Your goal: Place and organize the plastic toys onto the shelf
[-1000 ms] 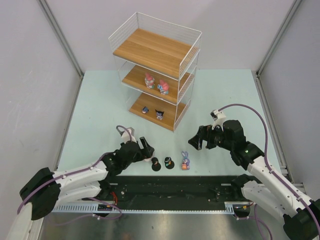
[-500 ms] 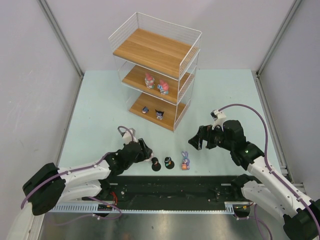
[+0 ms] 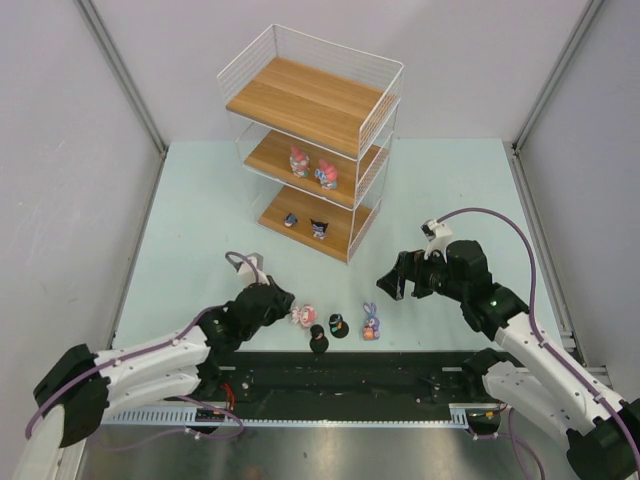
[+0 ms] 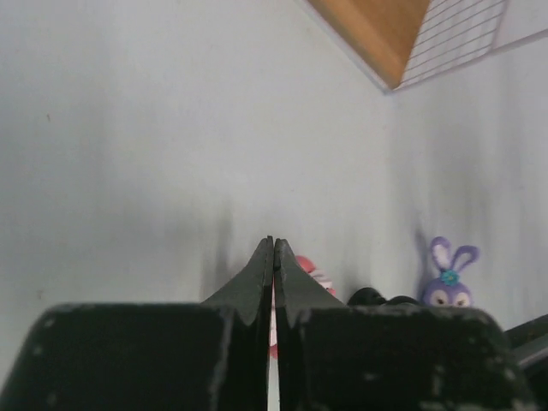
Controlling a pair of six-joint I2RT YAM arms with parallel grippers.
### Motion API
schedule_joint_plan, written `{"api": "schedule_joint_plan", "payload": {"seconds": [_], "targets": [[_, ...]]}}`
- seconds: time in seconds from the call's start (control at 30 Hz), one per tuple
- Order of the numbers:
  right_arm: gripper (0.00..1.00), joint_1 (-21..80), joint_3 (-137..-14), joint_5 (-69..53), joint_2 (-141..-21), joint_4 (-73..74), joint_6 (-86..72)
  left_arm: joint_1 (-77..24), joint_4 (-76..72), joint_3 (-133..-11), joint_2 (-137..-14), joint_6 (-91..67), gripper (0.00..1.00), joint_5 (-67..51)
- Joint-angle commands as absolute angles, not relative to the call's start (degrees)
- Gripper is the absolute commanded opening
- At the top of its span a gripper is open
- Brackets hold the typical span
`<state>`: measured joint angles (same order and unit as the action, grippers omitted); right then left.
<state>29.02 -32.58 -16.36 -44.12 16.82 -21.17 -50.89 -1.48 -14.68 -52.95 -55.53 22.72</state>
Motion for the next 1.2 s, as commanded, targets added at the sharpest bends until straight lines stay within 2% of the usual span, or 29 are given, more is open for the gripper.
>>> {"api": "schedule_joint_plan", "payload": {"seconds": [0.0,0.27,0.3,0.33,0.4,0.43,0.53,0.6,0.73,1.0,1.17], "targets": [[1.00,28.83,-32.43,-17.14,-43.15,14.24,-21.80,-51.15,1.13,-16.26,-46.59,-55.28,0.00,26.27],[1.00,28.83,-32.43,-17.93,-43.95,13.27,-22.50,-51.15,3.79,-17.85,-45.18,-52.74,0.02,26.73],[1.00,28.83,-32.43,-17.84,-43.86,13.36,-22.50,-51.15,3.00,-17.49,-45.18,-52.30,0.09,25.85],[0.99,28.83,-32.34,-17.84,-43.68,13.45,-22.33,-51.15,1.60,-16.62,-45.00,-51.51,0.32,24.88],[1.00,28.83,-32.34,-17.75,-43.59,13.71,-22.32,-51.15,0.27,-15.21,-44.04,-50.45,0.53,21.46],[1.00,28.83,-32.43,-17.75,-43.59,13.80,-22.15,-51.15,-1.56,-14.86,-43.51,-49.84,0.71,20.66],[1.00,28.83,-32.43,-17.84,-43.68,14.06,-22.06,-51.15,-4.03,-13.36,-41.49,-47.21,0.80,16.27],[1.00,28.83,-32.34,-17.84,-43.94,13.98,-21.97,-51.15,-5.97,-12.05,-40.79,-44.40,0.82,12.94],[1.00,28.92,-32.34,-18.28,-44.47,13.45,-22.41,-51.15,-8.79,-10.99,-42.35,-41.75,0.94,9.24],[1.00,29.09,-32.43,-18.28,-44.39,13.80,-22.67,-51.24,-5.02,-16.77,-54.57,-40.78,0.94,8.17],[1.00,29.09,-32.43,-18.02,-43.95,14.41,-22.50,-51.77,-3.86,-17.67,-56.87,-40.34,0.93,9.23]]}}
